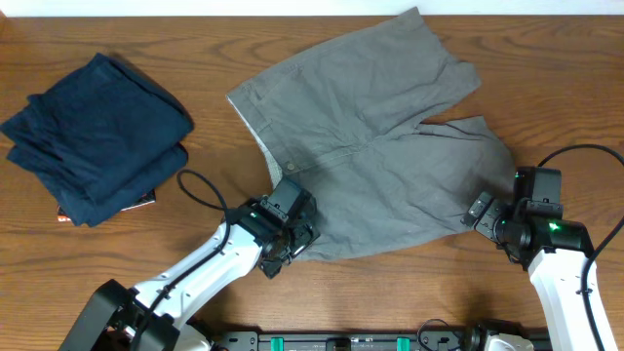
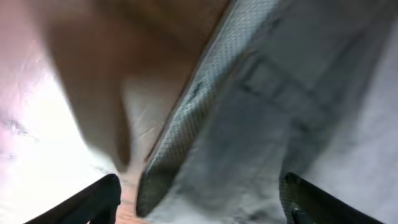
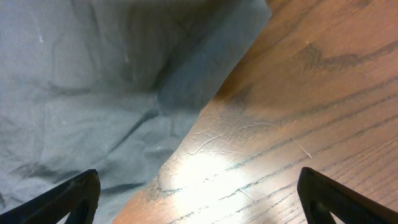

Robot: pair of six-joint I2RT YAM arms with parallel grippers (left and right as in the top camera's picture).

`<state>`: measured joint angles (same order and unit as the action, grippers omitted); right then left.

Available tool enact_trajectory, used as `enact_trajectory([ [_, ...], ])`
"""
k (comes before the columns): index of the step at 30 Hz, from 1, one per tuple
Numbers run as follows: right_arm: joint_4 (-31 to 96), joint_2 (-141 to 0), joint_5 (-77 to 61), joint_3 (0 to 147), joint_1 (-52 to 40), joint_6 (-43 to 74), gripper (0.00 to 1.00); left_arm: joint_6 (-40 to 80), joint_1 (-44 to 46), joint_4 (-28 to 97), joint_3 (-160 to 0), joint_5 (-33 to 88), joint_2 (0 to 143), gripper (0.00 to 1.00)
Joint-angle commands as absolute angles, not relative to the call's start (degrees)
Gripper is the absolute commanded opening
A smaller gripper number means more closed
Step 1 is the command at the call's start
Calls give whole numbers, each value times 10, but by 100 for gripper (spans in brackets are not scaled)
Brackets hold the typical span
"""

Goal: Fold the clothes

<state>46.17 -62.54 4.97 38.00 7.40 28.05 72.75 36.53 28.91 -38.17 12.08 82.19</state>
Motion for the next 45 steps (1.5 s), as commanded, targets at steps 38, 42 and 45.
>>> enact_trajectory([
  [38, 421, -739, 39, 374, 79, 336, 99, 636, 366, 322, -329, 88, 717, 6],
  [42, 407, -788, 47, 373, 80, 372, 96, 627, 367, 330, -329, 79, 701, 6],
  [45, 382, -821, 47, 370, 80, 390, 88, 619, 367, 332, -329, 78, 699, 6],
])
